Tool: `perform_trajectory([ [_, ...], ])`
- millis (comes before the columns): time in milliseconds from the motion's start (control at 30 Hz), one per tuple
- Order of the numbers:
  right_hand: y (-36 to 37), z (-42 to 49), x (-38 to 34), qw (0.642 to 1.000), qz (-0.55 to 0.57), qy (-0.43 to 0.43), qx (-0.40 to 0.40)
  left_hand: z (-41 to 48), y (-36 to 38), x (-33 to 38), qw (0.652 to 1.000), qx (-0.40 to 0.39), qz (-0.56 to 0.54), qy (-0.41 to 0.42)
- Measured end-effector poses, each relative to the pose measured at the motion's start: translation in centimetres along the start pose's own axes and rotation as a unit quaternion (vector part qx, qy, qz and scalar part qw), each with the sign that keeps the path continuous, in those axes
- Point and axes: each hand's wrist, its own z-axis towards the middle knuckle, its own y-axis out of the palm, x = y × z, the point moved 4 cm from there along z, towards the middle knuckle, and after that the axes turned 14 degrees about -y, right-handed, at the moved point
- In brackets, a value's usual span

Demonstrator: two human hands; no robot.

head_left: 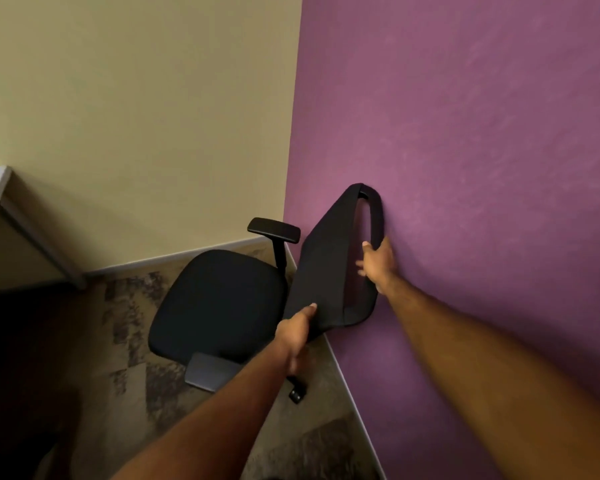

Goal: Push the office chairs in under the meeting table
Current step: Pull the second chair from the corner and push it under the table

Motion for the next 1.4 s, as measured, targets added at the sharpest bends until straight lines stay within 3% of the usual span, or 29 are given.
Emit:
perform_trajectory([
  [100,0.6,0.4,-0.2,1.0,-0.005,-0.003,0.01,0.0,1.5,0.2,0.984,-0.066,-0.153,-0.055],
  [167,0.4,0.7,-0.2,0.999,-0.029,-0.013,0.015,-0.3,3.0,0.8,0.938,-0.145,-0.304,-0.079],
  [233,0.3,0.9,0.0,0.999,-0.033,-0.02,0.012,-0.5,3.6,1.2,0.91,-0.164,-0.373,-0.076],
  [400,0.6,0.9,0.4,0.999,-0.038,-0.029,0.016,-0.8,3.3,0.3,0.904,-0.131,-0.404,-0.052],
  [633,1.8,-0.6,0.2,0.997,-0.067,-0.027,0.029,-0.5,1.3,-0.3,0.883,-0.15,-0.44,-0.068],
  [967,5.9,-3.7,-0.8,0.995,-0.096,-0.024,0.011,-1.8,-3.9,-0.3,0.901,-0.135,-0.407,-0.065],
  [1200,10.7,-7.7,-4.0,0.996,-0.082,-0.024,-0.007,-2.6,-10.3,0.0,0.874,-0.115,-0.471,-0.017],
  [1400,15.1,-11.0,-7.0,0.988,-0.137,-0.046,-0.046,-3.4,-16.2,0.2,0.845,-0.099,-0.525,0.013],
])
